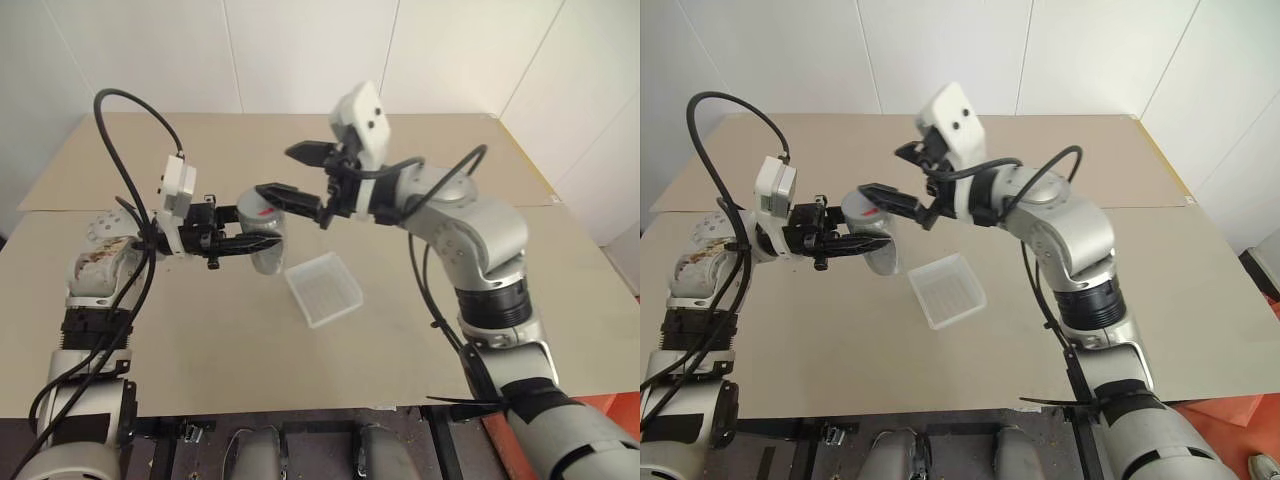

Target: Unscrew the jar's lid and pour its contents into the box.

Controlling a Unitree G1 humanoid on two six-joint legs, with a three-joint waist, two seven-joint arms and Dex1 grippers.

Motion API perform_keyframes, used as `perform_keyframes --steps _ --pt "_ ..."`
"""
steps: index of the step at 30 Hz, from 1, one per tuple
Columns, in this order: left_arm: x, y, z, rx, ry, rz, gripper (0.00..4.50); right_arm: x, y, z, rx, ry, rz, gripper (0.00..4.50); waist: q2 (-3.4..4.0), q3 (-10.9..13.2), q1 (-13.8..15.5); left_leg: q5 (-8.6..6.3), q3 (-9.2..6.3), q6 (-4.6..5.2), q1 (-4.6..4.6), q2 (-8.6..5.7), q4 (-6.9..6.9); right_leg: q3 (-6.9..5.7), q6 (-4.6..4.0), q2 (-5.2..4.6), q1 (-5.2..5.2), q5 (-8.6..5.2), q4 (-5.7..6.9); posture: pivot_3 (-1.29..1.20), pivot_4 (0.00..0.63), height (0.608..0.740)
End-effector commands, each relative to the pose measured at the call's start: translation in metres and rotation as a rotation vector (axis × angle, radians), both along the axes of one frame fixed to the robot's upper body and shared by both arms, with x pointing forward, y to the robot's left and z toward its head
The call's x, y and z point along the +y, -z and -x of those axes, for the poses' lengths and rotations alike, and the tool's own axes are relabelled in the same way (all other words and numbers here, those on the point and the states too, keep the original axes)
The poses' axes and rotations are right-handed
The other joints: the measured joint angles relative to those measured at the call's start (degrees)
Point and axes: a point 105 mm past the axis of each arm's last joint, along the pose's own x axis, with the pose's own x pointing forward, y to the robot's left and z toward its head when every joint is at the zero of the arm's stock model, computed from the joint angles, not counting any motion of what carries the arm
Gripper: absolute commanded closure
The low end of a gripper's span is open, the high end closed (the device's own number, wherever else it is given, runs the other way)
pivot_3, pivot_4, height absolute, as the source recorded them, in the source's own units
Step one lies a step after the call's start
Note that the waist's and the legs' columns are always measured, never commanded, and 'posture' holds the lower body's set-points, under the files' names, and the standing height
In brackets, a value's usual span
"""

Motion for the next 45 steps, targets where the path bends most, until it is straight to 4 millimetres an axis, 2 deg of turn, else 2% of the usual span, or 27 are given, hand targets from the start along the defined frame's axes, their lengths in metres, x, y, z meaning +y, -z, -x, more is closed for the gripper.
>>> perform_keyframes --steps 1,7,11,14,24,30,45 --pt "0.004 -0.016 0.006 -0.062 0.009 0.007 2.51 -0.009 -0.012 0.010 -0.047 -0.026 -0.025 0.00 0.00 0.00 -0.01 0.00 0.00 0.00 0.00 0.00 0.00 0.01 0.00 0.00 -0.02 0.00 0.00 0.00 0.150 0.740" --pt "0.004 -0.016 0.005 -0.060 0.007 0.005 2.51 -0.002 -0.022 0.021 -0.064 -0.075 -0.054 0.00 0.00 0.00 -0.22 0.00 0.00 0.00 0.01 0.01 -0.01 0.03 0.00 0.02 -0.03 0.00 0.00 0.00 0.150 0.740" --pt "0.001 -0.015 0.004 -0.057 0.015 0.007 2.51 0.014 -0.032 0.033 -0.083 -0.136 -0.097 0.00 0.00 0.00 -0.17 0.00 0.00 -0.01 0.01 0.01 0.00 0.02 0.00 0.01 -0.03 0.00 0.01 0.00 0.150 0.740" --pt "0.000 -0.015 0.004 -0.055 0.018 0.008 2.51 0.025 -0.029 0.038 -0.081 -0.169 -0.087 0.00 0.00 0.00 -0.08 0.00 -0.01 0.00 0.00 0.01 -0.01 0.01 0.00 0.01 -0.02 0.00 0.03 0.00 0.150 0.740" --pt "0.000 -0.016 0.004 -0.056 0.022 0.010 2.51 0.043 -0.011 0.025 -0.077 -0.128 0.000 0.00 0.00 0.00 -0.06 0.00 -0.01 -0.01 0.01 0.00 0.00 0.00 0.00 0.01 -0.01 0.00 0.02 0.00 0.150 0.740" --pt "0.002 -0.017 0.005 -0.058 0.014 0.009 2.51 0.033 -0.008 0.016 -0.063 -0.089 0.005 0.00 0.00 0.00 -0.03 0.00 0.00 0.00 0.00 0.00 0.00 0.01 0.00 0.01 -0.01 0.00 0.04 0.00 0.150 0.740" --pt "0.004 -0.019 0.005 -0.056 0.018 0.001 2.51 -0.016 -0.004 0.001 -0.059 0.054 0.016 0.00 0.00 0.00 0.15 0.00 0.00 0.00 0.00 -0.02 0.01 0.00 0.00 -0.02 0.00 0.00 -0.01 0.00 0.150 0.740"
